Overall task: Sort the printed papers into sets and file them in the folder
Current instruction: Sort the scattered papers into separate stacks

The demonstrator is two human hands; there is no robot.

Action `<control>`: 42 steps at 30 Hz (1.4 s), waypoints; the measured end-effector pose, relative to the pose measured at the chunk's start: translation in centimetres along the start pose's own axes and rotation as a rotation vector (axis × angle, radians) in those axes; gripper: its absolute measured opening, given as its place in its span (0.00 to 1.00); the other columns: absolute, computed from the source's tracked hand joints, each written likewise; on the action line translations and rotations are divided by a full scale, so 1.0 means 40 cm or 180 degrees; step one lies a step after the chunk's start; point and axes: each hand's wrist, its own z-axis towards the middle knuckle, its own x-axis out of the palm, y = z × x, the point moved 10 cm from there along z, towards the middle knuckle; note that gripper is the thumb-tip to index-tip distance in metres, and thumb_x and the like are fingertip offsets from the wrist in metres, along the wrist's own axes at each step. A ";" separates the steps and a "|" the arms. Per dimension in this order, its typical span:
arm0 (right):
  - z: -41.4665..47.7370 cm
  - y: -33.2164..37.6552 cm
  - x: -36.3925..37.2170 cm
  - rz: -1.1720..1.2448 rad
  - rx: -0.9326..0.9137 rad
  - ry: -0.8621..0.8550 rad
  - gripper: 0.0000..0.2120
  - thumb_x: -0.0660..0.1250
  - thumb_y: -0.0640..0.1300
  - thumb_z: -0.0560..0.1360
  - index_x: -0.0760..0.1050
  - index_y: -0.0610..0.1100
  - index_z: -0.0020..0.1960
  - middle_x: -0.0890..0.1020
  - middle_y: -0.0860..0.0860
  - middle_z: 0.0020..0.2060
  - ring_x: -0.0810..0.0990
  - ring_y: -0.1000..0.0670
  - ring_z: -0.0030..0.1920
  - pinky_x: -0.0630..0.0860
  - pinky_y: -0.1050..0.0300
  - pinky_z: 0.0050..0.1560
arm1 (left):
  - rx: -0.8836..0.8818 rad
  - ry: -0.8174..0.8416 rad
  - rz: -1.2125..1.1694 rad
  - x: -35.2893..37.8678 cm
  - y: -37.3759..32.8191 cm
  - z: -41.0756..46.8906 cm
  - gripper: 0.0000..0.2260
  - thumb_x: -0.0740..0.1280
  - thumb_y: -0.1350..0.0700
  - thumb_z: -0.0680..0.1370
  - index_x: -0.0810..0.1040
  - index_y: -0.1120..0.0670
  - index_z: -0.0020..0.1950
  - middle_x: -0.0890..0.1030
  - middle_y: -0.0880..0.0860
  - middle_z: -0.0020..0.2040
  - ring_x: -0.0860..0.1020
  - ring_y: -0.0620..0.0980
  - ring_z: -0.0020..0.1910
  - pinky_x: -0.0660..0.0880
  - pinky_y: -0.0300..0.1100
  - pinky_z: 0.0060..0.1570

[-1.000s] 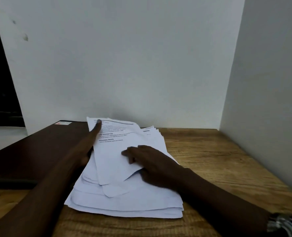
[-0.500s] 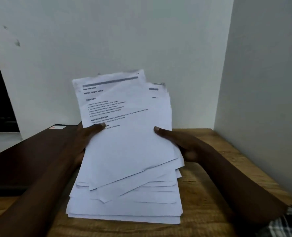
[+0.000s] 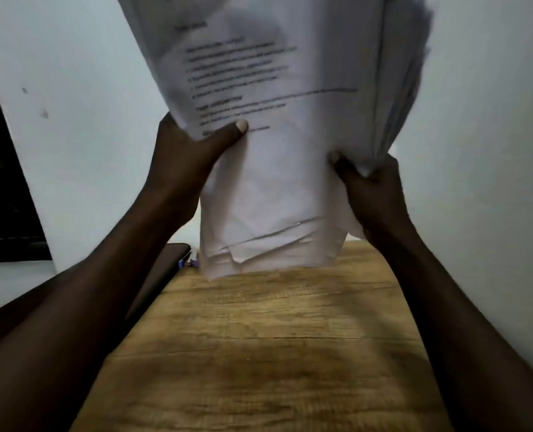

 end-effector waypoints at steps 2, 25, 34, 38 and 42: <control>-0.006 -0.041 0.028 0.0267 0.0432 0.0494 0.17 0.74 0.45 0.72 0.77 0.46 0.59 0.84 0.53 0.52 0.82 0.57 0.54 0.78 0.59 0.54 | -0.0124 0.0066 0.0015 -0.012 0.019 0.000 0.22 0.74 0.64 0.73 0.75 0.58 0.66 0.82 0.54 0.61 0.80 0.52 0.61 0.76 0.50 0.62; -0.048 -0.016 0.085 -0.0238 -0.0011 0.0271 0.13 0.71 0.45 0.75 0.77 0.47 0.59 0.83 0.55 0.49 0.81 0.56 0.50 0.80 0.57 0.52 | -0.0494 -0.1005 0.0362 -0.112 0.144 -0.091 0.13 0.73 0.55 0.74 0.81 0.56 0.57 0.85 0.51 0.51 0.84 0.47 0.50 0.80 0.45 0.52; -0.104 -0.069 0.158 -0.0579 0.0095 0.0788 0.13 0.70 0.45 0.75 0.73 0.54 0.57 0.78 0.64 0.44 0.79 0.60 0.47 0.77 0.66 0.48 | -0.0963 -0.0505 0.0588 -0.100 0.253 -0.156 0.22 0.73 0.49 0.71 0.77 0.50 0.64 0.84 0.47 0.56 0.82 0.47 0.55 0.78 0.53 0.58; -0.118 -0.123 0.158 -0.0577 0.0437 0.0873 0.09 0.69 0.44 0.76 0.72 0.53 0.53 0.80 0.54 0.48 0.80 0.50 0.51 0.80 0.46 0.54 | -0.1353 -0.0245 0.0567 -0.114 0.345 -0.208 0.15 0.75 0.47 0.71 0.80 0.45 0.56 0.84 0.45 0.53 0.83 0.44 0.52 0.78 0.51 0.58; -0.106 -0.133 0.140 -0.0413 0.0621 0.0689 0.08 0.69 0.44 0.76 0.74 0.50 0.55 0.82 0.49 0.51 0.81 0.48 0.52 0.79 0.43 0.54 | -0.1157 -0.0190 0.1100 -0.110 0.339 -0.209 0.05 0.72 0.45 0.74 0.78 0.41 0.48 0.82 0.41 0.48 0.81 0.39 0.48 0.80 0.46 0.52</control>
